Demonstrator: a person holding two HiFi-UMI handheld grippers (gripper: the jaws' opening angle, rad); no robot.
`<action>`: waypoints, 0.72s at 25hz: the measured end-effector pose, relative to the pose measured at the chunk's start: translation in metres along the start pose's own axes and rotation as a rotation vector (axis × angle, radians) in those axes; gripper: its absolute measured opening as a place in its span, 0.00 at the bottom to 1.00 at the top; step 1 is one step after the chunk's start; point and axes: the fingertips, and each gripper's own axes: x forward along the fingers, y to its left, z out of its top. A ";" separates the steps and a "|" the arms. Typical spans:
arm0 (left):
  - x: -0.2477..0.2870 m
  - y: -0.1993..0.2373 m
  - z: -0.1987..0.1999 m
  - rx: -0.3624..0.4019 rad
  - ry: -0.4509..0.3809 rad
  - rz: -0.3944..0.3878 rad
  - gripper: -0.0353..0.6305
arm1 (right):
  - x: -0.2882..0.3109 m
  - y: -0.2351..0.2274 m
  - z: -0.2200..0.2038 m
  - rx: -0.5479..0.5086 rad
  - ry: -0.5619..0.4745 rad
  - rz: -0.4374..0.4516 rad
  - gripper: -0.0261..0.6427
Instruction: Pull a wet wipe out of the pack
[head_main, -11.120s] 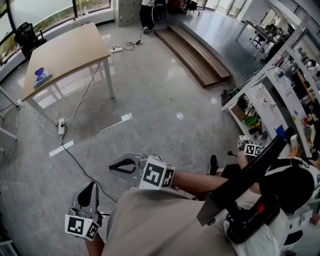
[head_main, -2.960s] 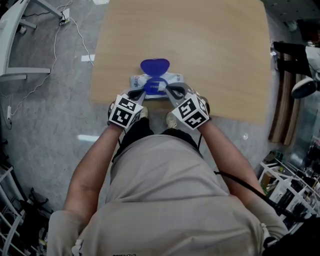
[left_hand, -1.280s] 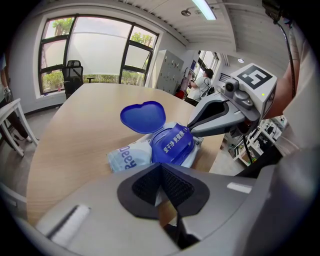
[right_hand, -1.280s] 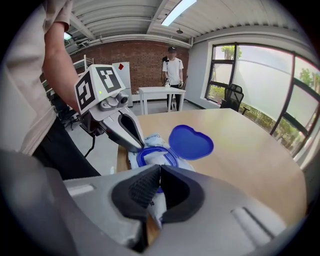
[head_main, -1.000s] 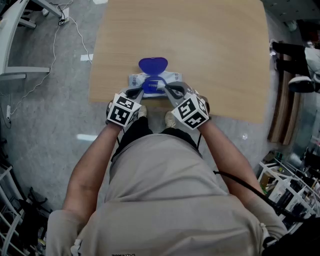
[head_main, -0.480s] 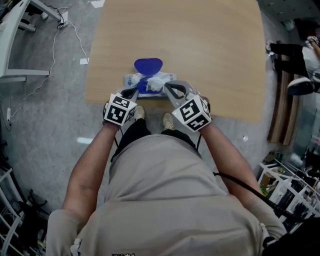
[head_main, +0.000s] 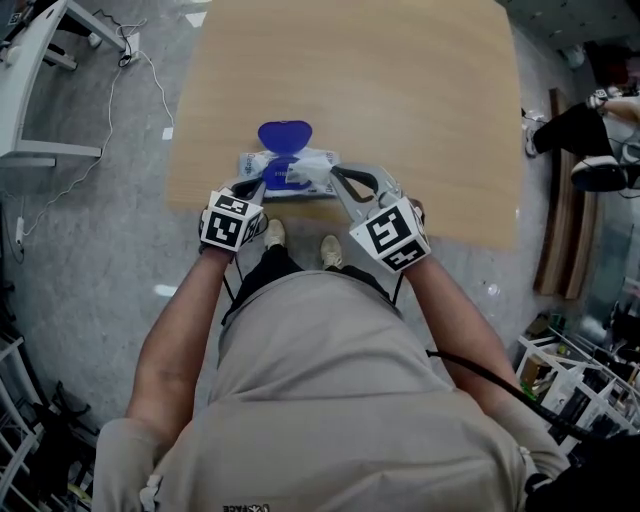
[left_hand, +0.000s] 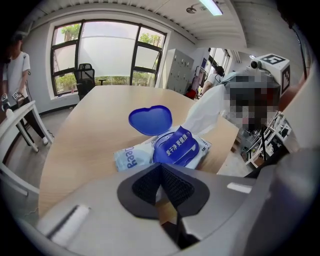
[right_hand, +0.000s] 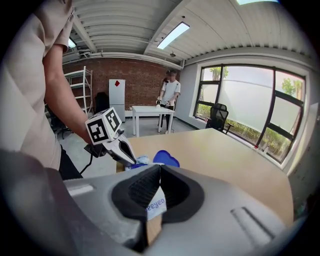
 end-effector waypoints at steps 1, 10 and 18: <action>-0.001 0.002 0.001 -0.004 -0.005 0.009 0.06 | -0.003 -0.001 0.004 -0.007 -0.010 -0.002 0.05; -0.025 -0.012 0.015 -0.039 -0.060 0.097 0.06 | -0.056 -0.003 0.022 -0.026 -0.103 0.016 0.05; -0.109 -0.052 0.050 -0.160 -0.271 0.203 0.06 | -0.113 -0.004 0.018 -0.009 -0.197 0.081 0.05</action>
